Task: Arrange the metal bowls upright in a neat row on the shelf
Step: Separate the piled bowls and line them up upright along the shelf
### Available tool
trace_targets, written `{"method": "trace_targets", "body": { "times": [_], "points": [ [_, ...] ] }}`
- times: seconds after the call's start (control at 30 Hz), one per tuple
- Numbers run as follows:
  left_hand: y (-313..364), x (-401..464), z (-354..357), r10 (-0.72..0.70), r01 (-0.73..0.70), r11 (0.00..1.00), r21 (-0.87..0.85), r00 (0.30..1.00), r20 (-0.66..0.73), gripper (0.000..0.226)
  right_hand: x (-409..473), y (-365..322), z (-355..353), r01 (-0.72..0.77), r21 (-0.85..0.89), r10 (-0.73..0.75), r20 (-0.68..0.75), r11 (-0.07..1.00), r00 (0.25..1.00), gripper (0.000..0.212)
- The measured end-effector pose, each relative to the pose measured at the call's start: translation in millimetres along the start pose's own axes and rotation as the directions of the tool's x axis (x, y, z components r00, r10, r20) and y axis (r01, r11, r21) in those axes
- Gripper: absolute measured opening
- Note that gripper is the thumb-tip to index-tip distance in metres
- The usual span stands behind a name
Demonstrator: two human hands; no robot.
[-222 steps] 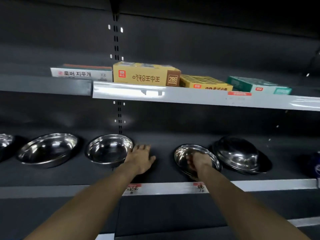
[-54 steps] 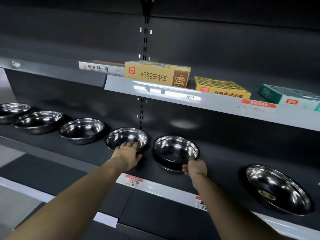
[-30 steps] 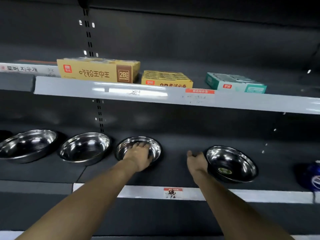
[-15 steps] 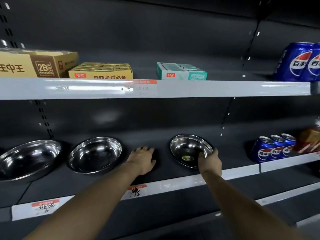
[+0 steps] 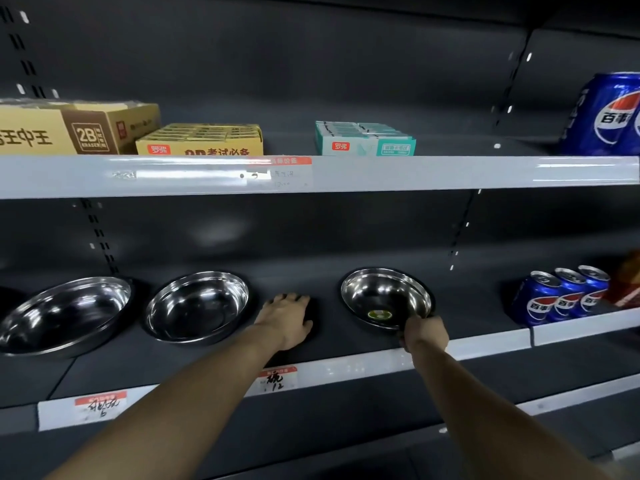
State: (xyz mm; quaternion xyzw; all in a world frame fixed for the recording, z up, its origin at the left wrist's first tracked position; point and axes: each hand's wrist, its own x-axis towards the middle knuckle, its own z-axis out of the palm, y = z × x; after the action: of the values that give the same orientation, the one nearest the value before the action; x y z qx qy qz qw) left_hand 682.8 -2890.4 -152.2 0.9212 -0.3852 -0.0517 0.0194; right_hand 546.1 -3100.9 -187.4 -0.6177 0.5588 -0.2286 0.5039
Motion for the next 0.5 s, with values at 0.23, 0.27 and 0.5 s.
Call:
{"method": "trace_targets", "body": {
  "times": [0.23, 0.27, 0.5],
  "points": [
    [-23, -15, -12, -0.048, 0.047, 0.999, -0.008, 0.998, -0.045, 0.063, -26, -21, 21, 0.082, 0.214, -0.091, 0.034, 0.973, 0.995, 0.032],
    [-28, -19, -14, -0.060, 0.060, 0.998, -0.010, 0.997, -0.053, 0.062, -32, -26, 26, 0.104, 0.233, -0.118, 0.047, 0.967, 0.992, 0.031],
    [-77, -48, -29, -0.168, 0.179, 0.983, 0.042, 0.967, -0.193, 0.057, -78, -58, 82, 0.229, 0.309, -0.291, 0.170, 0.923, 0.942, 0.023]
  ]
}}
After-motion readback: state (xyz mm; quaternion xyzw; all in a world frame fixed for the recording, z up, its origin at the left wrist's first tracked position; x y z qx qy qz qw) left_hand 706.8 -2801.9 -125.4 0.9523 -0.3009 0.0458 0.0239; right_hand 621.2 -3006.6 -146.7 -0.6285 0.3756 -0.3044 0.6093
